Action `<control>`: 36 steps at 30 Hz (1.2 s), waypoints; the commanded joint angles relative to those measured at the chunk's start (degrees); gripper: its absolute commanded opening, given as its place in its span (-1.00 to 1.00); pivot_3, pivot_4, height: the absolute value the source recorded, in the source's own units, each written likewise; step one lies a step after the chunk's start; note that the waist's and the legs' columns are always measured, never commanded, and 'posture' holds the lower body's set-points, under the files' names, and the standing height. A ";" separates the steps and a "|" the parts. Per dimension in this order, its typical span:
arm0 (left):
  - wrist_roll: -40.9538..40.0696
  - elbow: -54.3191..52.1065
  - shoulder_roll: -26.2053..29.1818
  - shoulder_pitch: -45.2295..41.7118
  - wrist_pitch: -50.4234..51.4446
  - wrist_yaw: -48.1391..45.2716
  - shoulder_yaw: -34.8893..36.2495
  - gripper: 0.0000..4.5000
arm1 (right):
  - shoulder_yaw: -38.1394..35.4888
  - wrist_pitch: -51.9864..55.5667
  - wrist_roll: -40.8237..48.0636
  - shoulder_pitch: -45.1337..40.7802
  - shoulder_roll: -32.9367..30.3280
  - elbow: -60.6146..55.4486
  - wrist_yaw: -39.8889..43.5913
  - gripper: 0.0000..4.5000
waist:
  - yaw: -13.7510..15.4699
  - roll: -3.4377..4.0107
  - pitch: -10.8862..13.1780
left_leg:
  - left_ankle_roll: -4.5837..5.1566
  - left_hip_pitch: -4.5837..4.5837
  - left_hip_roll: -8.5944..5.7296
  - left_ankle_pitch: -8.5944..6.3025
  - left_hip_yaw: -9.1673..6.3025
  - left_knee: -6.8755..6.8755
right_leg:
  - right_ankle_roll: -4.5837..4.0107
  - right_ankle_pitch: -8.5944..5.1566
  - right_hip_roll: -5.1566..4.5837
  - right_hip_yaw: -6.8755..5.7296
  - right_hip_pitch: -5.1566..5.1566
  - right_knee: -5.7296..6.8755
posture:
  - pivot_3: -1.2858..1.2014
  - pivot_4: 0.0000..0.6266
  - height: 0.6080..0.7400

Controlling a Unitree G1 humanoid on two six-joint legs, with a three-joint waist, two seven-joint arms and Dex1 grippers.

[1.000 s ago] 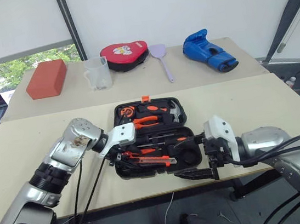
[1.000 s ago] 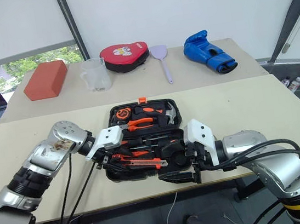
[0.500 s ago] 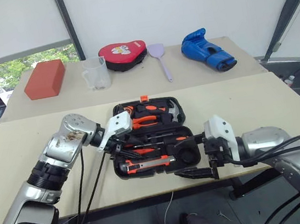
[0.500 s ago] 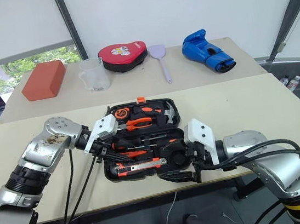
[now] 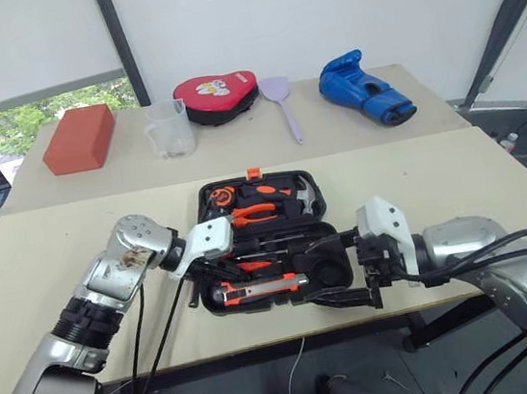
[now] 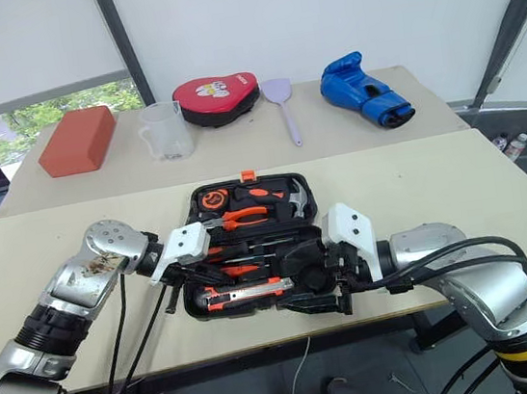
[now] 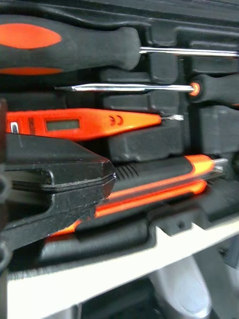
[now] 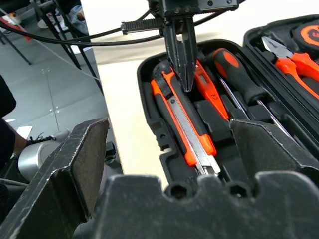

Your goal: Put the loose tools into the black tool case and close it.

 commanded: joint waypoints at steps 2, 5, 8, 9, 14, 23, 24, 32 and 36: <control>2.97 1.41 0.06 1.85 -3.42 -0.92 -2.32 -0.99 | -0.61 0.24 0.20 -0.96 -0.09 -0.63 -0.52 1.00 | -0.01 0.00 -0.01 | 0.00 0.01 0.00 0.00 0.00 0.00 | 0.00 0.00 0.00 0.00 0.00 0.00 | 0.03 -0.52 1.00; 4.99 2.31 0.16 3.23 -7.11 -0.94 -3.52 -0.99 | -0.56 0.16 0.03 -0.63 -0.28 -0.67 -0.63 1.00 | -0.11 0.02 -0.04 | 0.00 0.02 0.00 0.00 0.00 0.00 | 0.00 0.00 0.00 0.01 0.01 0.00 | 0.03 -0.52 1.00; 5.37 2.61 -0.66 3.60 -7.84 -0.25 -3.64 -0.99 | -0.69 0.25 0.16 -0.34 -0.26 -0.76 -0.85 1.00 | -0.13 0.11 -0.15 | 0.00 0.05 0.01 0.00 0.01 -0.02 | 0.00 0.00 0.01 0.01 0.02 0.00 | 0.03 -0.52 1.00; 5.36 2.69 -0.94 3.41 -7.88 -0.07 -3.48 -0.99 | -0.76 0.33 0.29 -0.29 -0.21 -0.77 -0.94 1.00 | -0.10 0.12 -0.16 | 0.00 0.06 0.01 0.00 0.01 -0.02 | 0.00 0.00 0.01 0.01 0.03 0.00 | 0.03 -0.52 1.00; 1.78 2.17 -2.47 0.28 -3.92 -0.29 0.30 -0.99 | -0.95 0.68 0.82 -0.22 -0.22 -0.80 -1.14 1.00 | -0.04 0.12 -0.17 | 0.01 0.04 0.01 0.00 0.01 -0.01 | 0.00 0.00 0.00 0.01 0.03 0.00 | 0.03 -0.52 1.00; -2.40 -1.40 -1.97 -2.52 0.72 -3.61 2.18 -0.99 | -1.23 1.73 1.80 -0.42 -0.49 -0.81 -0.66 1.00 | -0.04 0.09 -0.15 | 0.02 -0.01 0.00 -0.01 0.01 0.01 | 0.01 0.00 0.00 -0.01 0.01 0.00 | 0.03 -0.52 1.00; -1.53 -1.24 -2.03 -2.11 -0.21 -3.29 1.54 -0.99 | -1.24 1.83 1.92 -0.50 -0.38 -0.82 -0.71 1.00 | -0.05 0.09 -0.15 | 0.02 -0.01 0.00 -0.01 0.01 0.01 | 0.01 0.00 0.00 0.00 0.01 0.00 | 0.03 -0.52 1.00; 6.84 4.38 -4.52 0.24 -9.25 0.72 -3.67 -0.99 | -1.70 2.58 2.70 -0.69 -0.01 -1.05 -1.27 1.00 | 0.27 0.09 -0.15 | 0.02 -0.02 0.00 -0.01 0.01 0.09 | 0.01 0.01 -0.01 0.01 0.04 0.00 | 0.03 -0.52 1.00; 8.05 5.79 -4.51 1.41 -12.83 0.88 -4.26 -0.99 | -2.23 2.98 3.30 -0.14 -0.11 -1.68 -1.62 1.00 | 0.33 0.10 -0.18 | 0.03 0.04 0.00 -0.01 0.01 0.08 | 0.01 0.01 -0.01 0.01 0.09 0.00 | 0.03 -0.52 1.00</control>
